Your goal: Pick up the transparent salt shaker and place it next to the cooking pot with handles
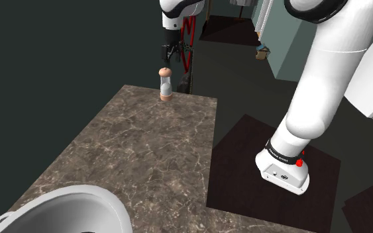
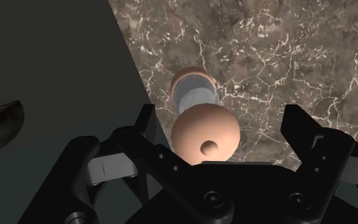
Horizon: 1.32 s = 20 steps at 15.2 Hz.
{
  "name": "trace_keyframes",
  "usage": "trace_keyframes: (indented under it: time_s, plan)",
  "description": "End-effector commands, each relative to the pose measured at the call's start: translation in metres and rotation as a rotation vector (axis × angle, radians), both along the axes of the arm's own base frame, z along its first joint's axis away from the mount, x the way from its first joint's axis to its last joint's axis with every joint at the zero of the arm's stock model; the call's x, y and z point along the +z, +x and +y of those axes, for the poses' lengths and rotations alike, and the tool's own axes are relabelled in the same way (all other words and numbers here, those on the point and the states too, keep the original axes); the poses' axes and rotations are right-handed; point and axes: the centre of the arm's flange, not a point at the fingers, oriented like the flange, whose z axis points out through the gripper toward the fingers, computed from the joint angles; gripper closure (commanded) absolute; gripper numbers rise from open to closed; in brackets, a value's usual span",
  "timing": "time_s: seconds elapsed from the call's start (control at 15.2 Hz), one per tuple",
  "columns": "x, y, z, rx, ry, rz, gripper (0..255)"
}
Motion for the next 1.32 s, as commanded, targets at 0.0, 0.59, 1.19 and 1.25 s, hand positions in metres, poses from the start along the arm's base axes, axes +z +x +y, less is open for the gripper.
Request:
trace_keyframes:
  time_s: [0.0, 0.59, 1.19, 1.25]
  plan:
    - [-0.012, 0.024, 0.003, 0.003, 0.002, 0.004, 0]
    - [-0.055, 0.029, 0.006, 0.004, 0.002, 0.006, 0]
    - [-0.056, 0.029, 0.006, 0.004, 0.002, 0.006, 255]
    - [-0.056, 0.029, 0.006, 0.004, 0.002, 0.006, 255]
